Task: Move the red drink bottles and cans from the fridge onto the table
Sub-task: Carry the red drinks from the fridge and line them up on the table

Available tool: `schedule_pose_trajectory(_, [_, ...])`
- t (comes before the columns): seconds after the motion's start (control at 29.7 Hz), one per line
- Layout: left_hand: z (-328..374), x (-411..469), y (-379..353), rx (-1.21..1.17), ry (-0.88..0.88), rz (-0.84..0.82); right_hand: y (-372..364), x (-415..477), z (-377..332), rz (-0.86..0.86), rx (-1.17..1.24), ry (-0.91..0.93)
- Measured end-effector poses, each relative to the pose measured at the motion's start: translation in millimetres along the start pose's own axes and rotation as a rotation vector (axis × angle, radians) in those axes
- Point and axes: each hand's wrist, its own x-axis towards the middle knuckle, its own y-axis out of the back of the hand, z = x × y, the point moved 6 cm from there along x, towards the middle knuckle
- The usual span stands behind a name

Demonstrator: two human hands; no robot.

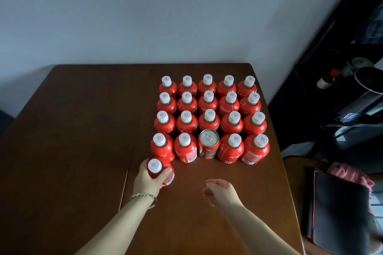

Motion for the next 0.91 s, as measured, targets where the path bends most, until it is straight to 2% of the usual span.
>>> schedule_pose_trajectory(0.13, [11, -8, 3, 0.183, 0.049, -0.057, 0, -5, -10, 0.03, -0.162, 0.072])
schedule_pose_trajectory(0.2, [18, -16, 6, 0.448, 0.056, -0.143, 1, -13, -18, 0.052, -0.272, 0.137])
schedule_pose_trajectory(0.27, [25, -25, 9, 0.697, -0.018, -0.237, 3, -26, -25, 0.085, -0.401, 0.19])
schedule_pose_trajectory(0.44, [43, -42, 9, 1.044, -0.364, -0.374, 12, -70, -25, 0.186, -0.608, 0.206])
schedule_pose_trajectory(0.61, [65, -98, -21, 1.112, -0.763, -0.612, 26, -143, -6, 0.336, -0.624, 0.188])
schedule_pose_trajectory(0.74, [81, -192, -62, 1.133, -1.101, -0.764, 51, -218, 37, 0.539, -0.594, 0.158])
schedule_pose_trajectory(0.91, [57, -351, -113, 1.246, -1.578, -0.929, 90, -326, 142, 0.819, -0.47, -0.053])
